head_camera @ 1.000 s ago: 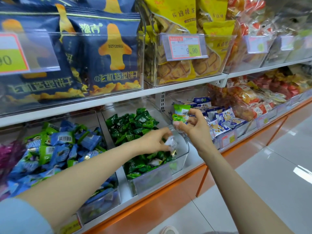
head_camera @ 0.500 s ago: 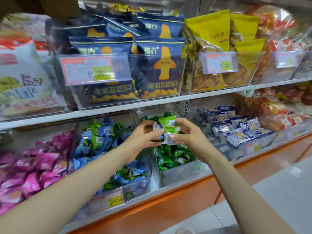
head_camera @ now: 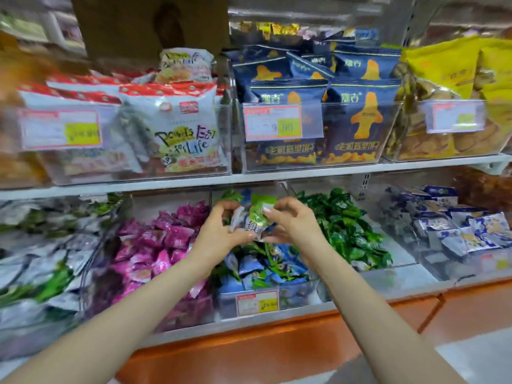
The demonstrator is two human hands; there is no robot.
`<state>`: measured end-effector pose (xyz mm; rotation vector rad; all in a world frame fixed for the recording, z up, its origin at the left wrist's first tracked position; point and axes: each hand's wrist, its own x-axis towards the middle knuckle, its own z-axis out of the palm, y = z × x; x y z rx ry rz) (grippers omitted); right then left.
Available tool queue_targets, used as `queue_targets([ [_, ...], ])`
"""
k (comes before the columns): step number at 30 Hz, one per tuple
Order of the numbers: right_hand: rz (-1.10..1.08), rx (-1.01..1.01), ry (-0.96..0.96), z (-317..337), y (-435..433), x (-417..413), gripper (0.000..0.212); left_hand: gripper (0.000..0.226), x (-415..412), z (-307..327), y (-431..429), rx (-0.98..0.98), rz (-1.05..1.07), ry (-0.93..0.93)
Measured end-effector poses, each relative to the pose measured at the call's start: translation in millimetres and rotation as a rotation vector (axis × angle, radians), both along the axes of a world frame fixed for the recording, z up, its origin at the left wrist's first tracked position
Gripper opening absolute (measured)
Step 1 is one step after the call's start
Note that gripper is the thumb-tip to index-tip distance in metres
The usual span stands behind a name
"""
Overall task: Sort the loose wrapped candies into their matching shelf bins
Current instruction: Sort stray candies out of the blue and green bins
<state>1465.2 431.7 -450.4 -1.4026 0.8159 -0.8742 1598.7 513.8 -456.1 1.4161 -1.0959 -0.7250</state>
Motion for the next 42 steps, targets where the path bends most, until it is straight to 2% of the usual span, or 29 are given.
queue_targets([
  [4, -0.100, -0.040, 0.034, -5.4, -0.5, 19.7, 0.014, 0.042, 25.6, -7.6, 15.8, -0.020, 0.090, 0.037],
  [7, -0.123, -0.215, 0.152, -10.3, -5.3, 30.4, 0.014, 0.042, 50.1, -13.4, 28.4, -0.026, 0.181, 0.075],
  [11, -0.213, -0.716, 0.831, -29.3, -12.3, 48.4, 0.030, 0.045, 72.8, -17.0, 46.6, -0.049, 0.210, 0.038],
  [13, -0.262, -0.769, 0.918, -31.7, -14.3, 54.9, 0.046, 0.042, 78.2, -15.8, 55.3, -0.046, 0.176, -0.001],
  [15, -0.299, -0.796, 0.843, -29.5, -13.5, 61.2, 0.051, 0.043, 84.1, -15.5, 61.9, -0.059, 0.149, -0.051],
  [18, -0.295, -0.885, 0.630, -22.7, -0.4, 70.9, 0.034, 0.044, 94.3, -14.0, 70.2, -0.060, 0.183, -0.140],
  [21, -0.165, -0.945, 0.491, -18.6, 20.3, 80.6, 0.023, 0.044, 111.2, -10.9, 78.3, -0.060, 0.282, -0.277],
  [26, -0.044, -0.984, 0.440, -24.0, 42.0, 96.5, 0.022, 0.051, 156.5, -0.7, 102.4, -0.032, 0.560, -0.504],
  [30, 0.013, -0.965, 0.413, -27.4, 48.0, 102.8, 0.020, 0.061, 195.8, 0.9, 120.2, 0.075, 0.707, -0.505],
  [32, 0.030, -0.967, 0.399, -29.4, 49.9, 105.0, 0.019, 0.059, 210.1, -5.6, 124.9, 0.186, 0.714, -0.594],
  [35, 0.058, -0.963, 0.381, -32.6, 51.0, 109.8, 0.017, 0.054, 218.8, -16.4, 125.2, 0.383, 0.766, -0.866],
  [37, 0.069, -0.957, 0.394, -34.2, 50.8, 113.4, 0.017, 0.067, 216.6, -17.5, 123.1, 0.371, 0.744, -0.953],
  [39, 0.072, -0.954, 0.401, -35.2, 50.7, 117.0, 0.017, 0.085, 215.2, -19.0, 120.5, 0.333, 0.666, -0.960],
  [42, 0.078, -0.936, 0.368, -35.9, 50.7, 121.1, 0.016, 0.101, 216.0, -24.3, 117.6, 0.416, 0.522, -1.030],
])
